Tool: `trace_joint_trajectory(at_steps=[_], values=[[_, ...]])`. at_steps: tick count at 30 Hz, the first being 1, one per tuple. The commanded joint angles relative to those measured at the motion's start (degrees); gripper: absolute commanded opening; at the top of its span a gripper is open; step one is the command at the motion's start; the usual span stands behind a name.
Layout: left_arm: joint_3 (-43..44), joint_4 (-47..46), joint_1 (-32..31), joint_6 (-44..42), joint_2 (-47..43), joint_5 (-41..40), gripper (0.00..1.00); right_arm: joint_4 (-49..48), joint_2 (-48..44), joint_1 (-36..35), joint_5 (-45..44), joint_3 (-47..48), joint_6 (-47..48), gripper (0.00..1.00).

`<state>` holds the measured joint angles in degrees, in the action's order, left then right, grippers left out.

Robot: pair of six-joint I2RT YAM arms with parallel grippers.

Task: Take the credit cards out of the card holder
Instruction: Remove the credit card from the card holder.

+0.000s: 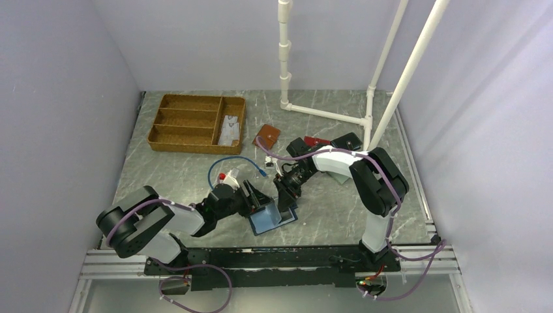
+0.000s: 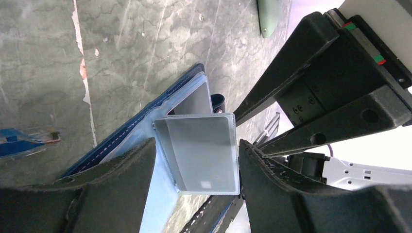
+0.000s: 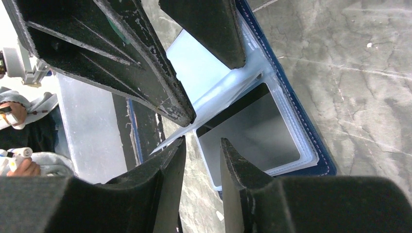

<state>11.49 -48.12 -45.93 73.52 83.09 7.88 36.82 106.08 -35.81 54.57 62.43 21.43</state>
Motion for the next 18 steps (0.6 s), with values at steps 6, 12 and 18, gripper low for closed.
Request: trace_joint_trajectory(at_steps=[6,12,18], values=[[-0.1,-4.1,0.1,-2.4,-0.6,2.8,0.69,0.2,-0.1,-1.0,4.4,1.8,1.2,0.30],[-0.6,-4.9,0.1,-2.0,-0.3,2.7,0.61,-0.1,0.0,-1.2,4.1,1.8,1.1,0.29],[-1.0,-4.9,0.2,-1.9,-0.3,2.9,0.50,-0.6,0.1,-1.2,3.2,1.7,0.5,0.29]])
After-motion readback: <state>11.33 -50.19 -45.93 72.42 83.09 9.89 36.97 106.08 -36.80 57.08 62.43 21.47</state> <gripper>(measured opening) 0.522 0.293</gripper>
